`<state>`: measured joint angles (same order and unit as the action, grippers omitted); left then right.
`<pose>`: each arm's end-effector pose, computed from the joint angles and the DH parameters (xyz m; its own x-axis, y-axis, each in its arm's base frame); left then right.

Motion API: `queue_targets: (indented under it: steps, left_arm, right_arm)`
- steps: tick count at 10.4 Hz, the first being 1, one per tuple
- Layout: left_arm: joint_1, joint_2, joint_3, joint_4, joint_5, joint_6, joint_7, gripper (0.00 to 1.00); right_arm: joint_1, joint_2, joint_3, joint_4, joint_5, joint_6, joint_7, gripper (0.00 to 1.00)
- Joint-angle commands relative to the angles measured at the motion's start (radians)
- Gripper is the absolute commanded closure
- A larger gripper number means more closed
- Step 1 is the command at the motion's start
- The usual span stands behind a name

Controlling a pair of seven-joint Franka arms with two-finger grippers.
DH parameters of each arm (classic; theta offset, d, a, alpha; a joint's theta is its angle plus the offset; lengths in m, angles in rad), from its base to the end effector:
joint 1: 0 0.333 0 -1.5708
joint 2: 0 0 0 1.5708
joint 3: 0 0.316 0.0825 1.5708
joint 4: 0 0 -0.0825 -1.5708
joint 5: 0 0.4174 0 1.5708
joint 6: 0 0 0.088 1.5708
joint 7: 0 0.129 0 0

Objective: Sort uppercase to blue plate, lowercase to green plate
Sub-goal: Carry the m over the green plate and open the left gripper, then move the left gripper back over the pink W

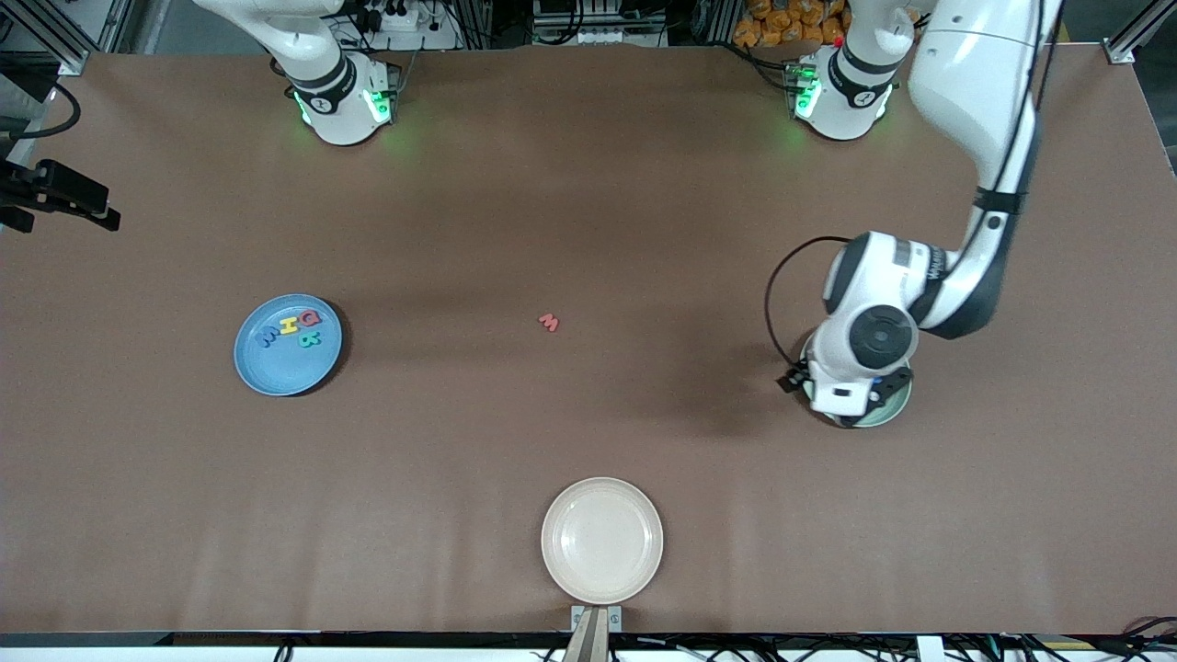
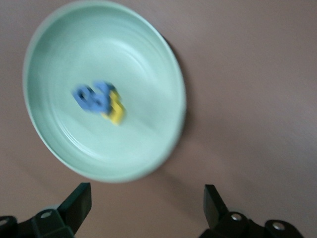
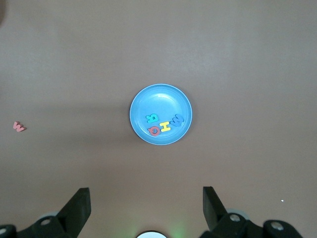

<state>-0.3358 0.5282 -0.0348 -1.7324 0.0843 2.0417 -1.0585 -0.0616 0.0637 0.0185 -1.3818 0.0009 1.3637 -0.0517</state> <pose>0.6207 -0.2332 0.2176 0.7936 0.6049 -0.0652 0.5812 -0.7855 -0.2128 0.5829 -0.0254 0.6414 0.9966 0.0090 -0.0815 0.0085 -0.9999 -0.0063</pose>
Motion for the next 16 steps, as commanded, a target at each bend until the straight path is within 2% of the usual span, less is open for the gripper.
queue_targets:
  steps: [1,4,6,8,12,14,16]
  left_arm:
    - [-0.118,-0.008,0.006,0.03,0.002,0.003,-0.159,0.0]
    - [-0.247,0.019,0.004,0.085,-0.004,0.003,-0.28,0.0]
    - [-0.293,0.059,-0.002,0.17,-0.035,0.006,-0.337,0.0]
    - [-0.345,0.139,-0.002,0.278,-0.075,0.009,-0.395,0.0]
    - [-0.429,0.182,-0.004,0.301,-0.129,0.167,-0.439,0.0]
    - [-0.469,0.246,-0.004,0.324,-0.129,0.231,-0.437,0.0]
    - [-0.52,0.32,-0.004,0.359,-0.129,0.235,-0.439,0.0]
  right_arm:
    - [-0.007,-0.007,0.001,0.004,0.014,-0.011,0.001,0.0]
    - [-0.007,-0.007,0.0,0.004,0.014,-0.011,0.001,0.0]
    - [-0.007,-0.007,0.001,0.004,0.016,-0.011,0.001,0.0]
    - [-0.007,-0.007,0.0,0.004,0.014,-0.011,0.001,0.0]
    - [-0.007,-0.007,0.0,0.004,0.014,-0.011,0.001,0.0]
    - [-0.007,-0.007,0.0,0.004,0.014,-0.011,0.001,0.0]
    - [-0.007,-0.007,0.0,0.004,0.014,-0.011,0.0,0.0]
